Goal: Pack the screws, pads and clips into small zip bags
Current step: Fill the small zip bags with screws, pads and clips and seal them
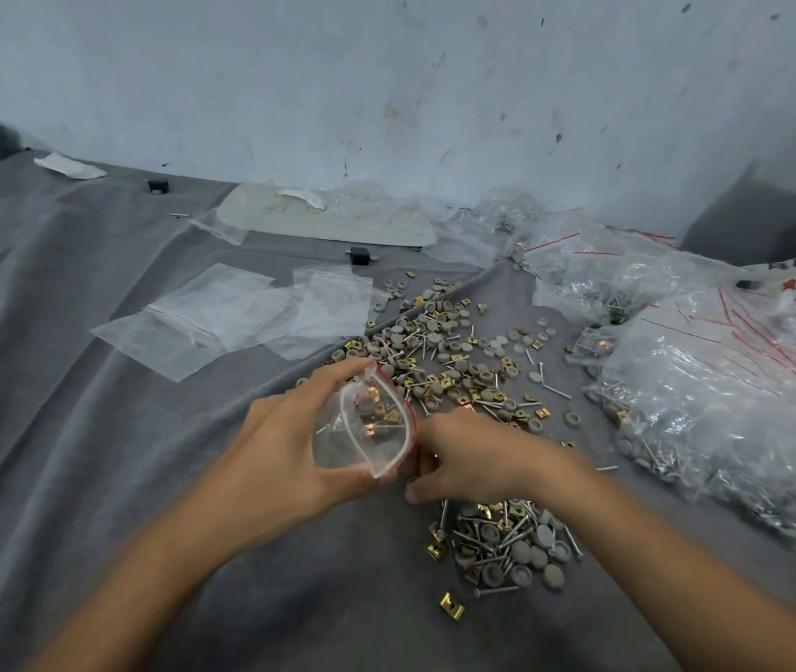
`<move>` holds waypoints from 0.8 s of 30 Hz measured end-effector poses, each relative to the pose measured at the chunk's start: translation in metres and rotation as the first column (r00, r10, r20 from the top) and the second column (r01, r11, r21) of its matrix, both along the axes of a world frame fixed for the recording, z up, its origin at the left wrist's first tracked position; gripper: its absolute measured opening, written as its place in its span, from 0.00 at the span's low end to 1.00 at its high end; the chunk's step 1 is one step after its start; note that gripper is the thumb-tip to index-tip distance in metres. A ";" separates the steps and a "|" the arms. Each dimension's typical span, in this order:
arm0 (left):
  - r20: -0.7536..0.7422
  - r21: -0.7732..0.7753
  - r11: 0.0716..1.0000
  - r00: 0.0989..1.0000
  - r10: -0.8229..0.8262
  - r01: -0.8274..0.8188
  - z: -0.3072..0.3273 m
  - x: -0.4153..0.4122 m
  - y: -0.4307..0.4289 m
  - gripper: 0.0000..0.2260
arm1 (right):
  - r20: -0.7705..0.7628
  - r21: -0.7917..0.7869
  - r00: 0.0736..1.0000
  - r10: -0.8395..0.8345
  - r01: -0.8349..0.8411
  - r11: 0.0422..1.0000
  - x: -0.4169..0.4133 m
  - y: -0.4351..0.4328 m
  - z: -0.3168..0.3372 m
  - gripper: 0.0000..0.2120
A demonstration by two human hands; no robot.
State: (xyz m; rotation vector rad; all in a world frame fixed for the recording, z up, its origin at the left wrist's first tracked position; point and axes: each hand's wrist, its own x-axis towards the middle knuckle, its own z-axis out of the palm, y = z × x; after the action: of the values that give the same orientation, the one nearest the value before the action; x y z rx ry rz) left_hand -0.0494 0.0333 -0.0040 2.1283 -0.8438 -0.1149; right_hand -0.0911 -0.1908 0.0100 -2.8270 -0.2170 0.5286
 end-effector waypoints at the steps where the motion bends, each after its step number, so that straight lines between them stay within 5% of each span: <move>1: -0.001 0.000 1.000 1.000 -0.004 0.004 0.000 0.000 0.000 0.42 | -0.010 -0.009 1.000 0.007 -0.007 1.000 0.001 0.000 0.001 0.09; 5: 0.002 -0.004 1.000 1.000 -0.017 0.017 0.000 0.000 0.000 0.42 | 0.096 0.048 0.994 -0.056 0.052 0.997 -0.002 -0.011 0.019 0.08; 9: 0.011 -0.012 1.000 1.000 -0.015 0.015 -0.001 0.001 0.000 0.42 | 0.123 0.573 0.972 -0.202 0.097 0.814 -0.012 -0.019 0.055 0.06; 11: 0.021 -0.047 0.999 0.999 -0.024 0.025 0.000 0.001 -0.002 0.41 | 0.084 0.670 0.989 -0.124 0.036 0.742 -0.017 -0.010 0.066 0.06; 15: 0.004 -0.166 0.983 0.997 -0.080 0.079 0.001 -0.001 -0.001 0.37 | 0.112 0.628 0.992 -0.061 -0.023 0.778 -0.016 0.007 0.070 0.07; 19: -0.096 -0.298 0.954 0.993 -0.067 0.036 0.009 0.002 0.007 0.34 | 0.209 0.667 0.937 -0.281 0.073 0.742 -0.005 -0.019 0.079 0.04; 24: -0.085 -0.347 0.936 0.996 0.031 -0.059 0.023 0.014 0.026 0.36 | 0.255 0.370 0.908 -0.333 0.226 0.901 0.020 -0.057 0.055 0.06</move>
State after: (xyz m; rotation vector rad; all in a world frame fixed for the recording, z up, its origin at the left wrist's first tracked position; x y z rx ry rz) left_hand -0.0357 0.0596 0.0189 1.7953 -0.7096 -0.0218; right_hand -0.0715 -0.2482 0.0652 -2.5272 0.0488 -0.0256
